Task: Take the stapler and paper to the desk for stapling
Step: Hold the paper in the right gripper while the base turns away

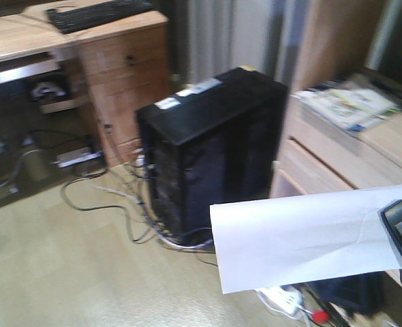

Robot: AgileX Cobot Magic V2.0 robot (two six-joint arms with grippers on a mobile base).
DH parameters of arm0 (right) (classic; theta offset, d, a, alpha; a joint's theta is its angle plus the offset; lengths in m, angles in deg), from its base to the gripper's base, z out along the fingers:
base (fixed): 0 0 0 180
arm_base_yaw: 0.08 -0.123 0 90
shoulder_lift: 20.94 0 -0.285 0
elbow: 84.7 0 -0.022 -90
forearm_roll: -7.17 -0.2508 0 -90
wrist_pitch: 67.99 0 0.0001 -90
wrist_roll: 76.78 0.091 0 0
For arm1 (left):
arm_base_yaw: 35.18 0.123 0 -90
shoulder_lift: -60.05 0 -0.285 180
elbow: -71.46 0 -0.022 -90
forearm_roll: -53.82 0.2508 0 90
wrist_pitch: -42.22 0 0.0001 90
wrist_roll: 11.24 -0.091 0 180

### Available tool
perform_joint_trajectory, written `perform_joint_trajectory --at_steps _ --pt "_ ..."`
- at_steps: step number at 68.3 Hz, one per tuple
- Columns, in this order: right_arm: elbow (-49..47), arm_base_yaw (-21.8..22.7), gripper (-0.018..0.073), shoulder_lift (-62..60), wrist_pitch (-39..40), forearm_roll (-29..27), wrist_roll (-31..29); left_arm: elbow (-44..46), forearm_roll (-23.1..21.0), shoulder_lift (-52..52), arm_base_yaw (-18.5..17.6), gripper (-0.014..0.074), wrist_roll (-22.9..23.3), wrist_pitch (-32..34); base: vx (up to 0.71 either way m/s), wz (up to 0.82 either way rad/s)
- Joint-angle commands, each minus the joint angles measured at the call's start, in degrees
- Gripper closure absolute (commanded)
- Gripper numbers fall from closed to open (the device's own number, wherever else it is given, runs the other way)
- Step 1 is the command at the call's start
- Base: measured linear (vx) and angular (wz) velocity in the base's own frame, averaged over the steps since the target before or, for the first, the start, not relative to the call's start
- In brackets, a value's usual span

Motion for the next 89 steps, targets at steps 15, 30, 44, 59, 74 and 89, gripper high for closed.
perform_joint_trajectory --at_steps 15,30,44,59,74,89 --pt "1.4 0.0 0.0561 0.0 7.9 -0.8 -0.8 1.7 -0.4 0.8 -0.2 0.0603 0.0 6.1 0.1 0.59" --pt "1.4 0.0 0.0561 0.0 7.9 -0.8 -0.8 1.7 -0.4 0.8 -0.2 0.0603 0.0 6.1 0.12 0.61" --pt "1.4 0.0 0.0561 0.0 7.9 -0.8 -0.8 1.7 -0.4 0.8 -0.2 0.0603 0.0 6.1 0.12 0.53" --pt "1.4 0.0 0.0561 0.0 7.9 -0.8 -0.8 1.7 -0.4 0.8 -0.2 0.0603 0.0 6.1 0.11 0.38" --pt "1.4 0.0 0.0561 0.0 7.9 -0.8 -0.8 1.7 -0.4 0.8 -0.2 0.0603 0.0 6.1 0.11 0.23" --pt "1.4 0.0 0.0561 0.0 7.9 -0.8 -0.8 1.7 -0.4 0.8 -0.2 0.0603 0.0 6.1 0.1 0.12"
